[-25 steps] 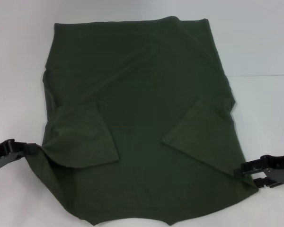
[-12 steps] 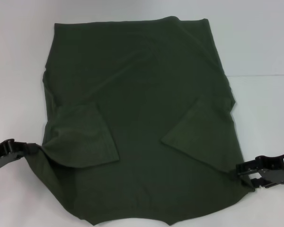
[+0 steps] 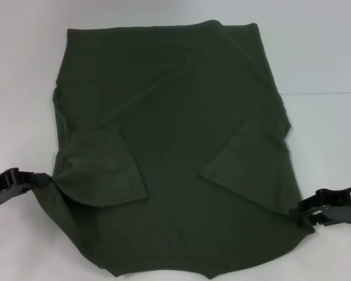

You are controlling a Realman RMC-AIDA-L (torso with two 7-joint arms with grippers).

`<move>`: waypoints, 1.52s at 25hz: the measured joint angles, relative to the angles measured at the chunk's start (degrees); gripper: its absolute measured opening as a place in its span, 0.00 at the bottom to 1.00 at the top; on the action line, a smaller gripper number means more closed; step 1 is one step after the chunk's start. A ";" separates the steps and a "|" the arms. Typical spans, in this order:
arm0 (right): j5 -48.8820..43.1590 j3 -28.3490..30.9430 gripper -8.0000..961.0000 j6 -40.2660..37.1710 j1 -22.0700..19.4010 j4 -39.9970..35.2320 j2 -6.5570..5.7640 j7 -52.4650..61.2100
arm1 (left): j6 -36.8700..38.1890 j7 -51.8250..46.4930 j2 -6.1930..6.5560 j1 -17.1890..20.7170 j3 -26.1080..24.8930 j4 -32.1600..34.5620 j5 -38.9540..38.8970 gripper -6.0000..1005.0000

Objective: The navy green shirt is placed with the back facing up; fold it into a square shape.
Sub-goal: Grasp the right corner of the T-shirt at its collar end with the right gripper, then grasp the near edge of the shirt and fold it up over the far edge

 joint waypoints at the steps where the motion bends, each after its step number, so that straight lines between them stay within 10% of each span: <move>1: 0.00 0.00 0.62 0.00 0.02 -0.03 0.00 0.00 | 0.00 0.00 0.00 0.00 0.00 0.00 -0.01 0.03; 6: 0.01 0.00 0.38 0.07 0.02 -0.15 -0.01 0.02 | -0.09 0.00 0.00 0.00 0.03 0.00 -0.17 0.03; 38: 0.39 -0.60 0.03 -0.47 -1.32 -4.11 -0.04 -7.67 | 2.46 0.35 0.32 0.38 -0.32 0.72 -0.78 0.03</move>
